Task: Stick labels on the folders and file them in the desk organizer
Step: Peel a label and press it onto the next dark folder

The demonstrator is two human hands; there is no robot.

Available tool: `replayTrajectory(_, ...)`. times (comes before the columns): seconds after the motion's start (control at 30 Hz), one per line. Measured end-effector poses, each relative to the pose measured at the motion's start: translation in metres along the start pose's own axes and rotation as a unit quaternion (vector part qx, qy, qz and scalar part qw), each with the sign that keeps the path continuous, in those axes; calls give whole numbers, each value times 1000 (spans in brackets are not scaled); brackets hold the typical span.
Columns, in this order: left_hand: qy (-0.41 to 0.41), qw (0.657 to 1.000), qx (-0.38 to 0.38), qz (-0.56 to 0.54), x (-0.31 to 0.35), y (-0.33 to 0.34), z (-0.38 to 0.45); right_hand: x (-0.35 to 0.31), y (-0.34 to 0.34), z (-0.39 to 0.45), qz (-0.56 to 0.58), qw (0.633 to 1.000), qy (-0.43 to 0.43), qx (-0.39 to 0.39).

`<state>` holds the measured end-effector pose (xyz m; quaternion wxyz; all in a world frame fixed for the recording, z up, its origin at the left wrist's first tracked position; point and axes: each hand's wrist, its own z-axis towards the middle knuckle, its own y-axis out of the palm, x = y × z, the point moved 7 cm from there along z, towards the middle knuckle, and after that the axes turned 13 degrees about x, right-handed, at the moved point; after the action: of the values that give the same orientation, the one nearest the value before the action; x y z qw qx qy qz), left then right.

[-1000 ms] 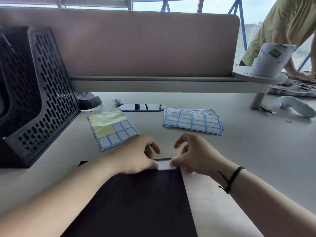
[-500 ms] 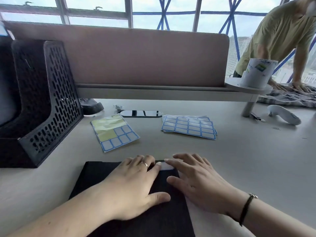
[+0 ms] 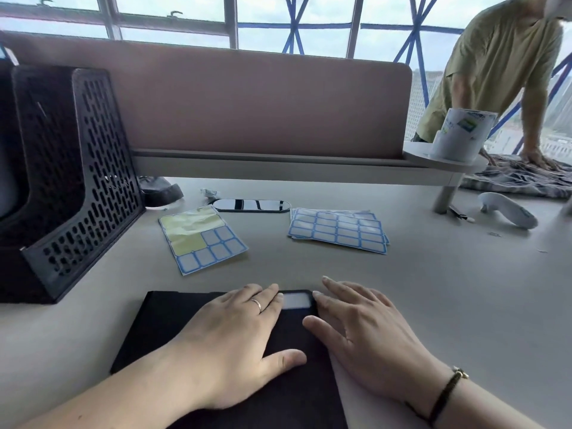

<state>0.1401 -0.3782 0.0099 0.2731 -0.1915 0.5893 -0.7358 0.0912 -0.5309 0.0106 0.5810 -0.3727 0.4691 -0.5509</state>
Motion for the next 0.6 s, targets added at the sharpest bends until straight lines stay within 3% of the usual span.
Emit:
replayTrajectory(0.3, -8, 1000, 6, -11, -3, 5, 2, -16, 15, 6, 36, 998, -14, -51)
replayTrajectory(0.6, -20, 998, 56, -33, -2, -13, 2, -2, 7, 5, 8, 1000, 16, -10)
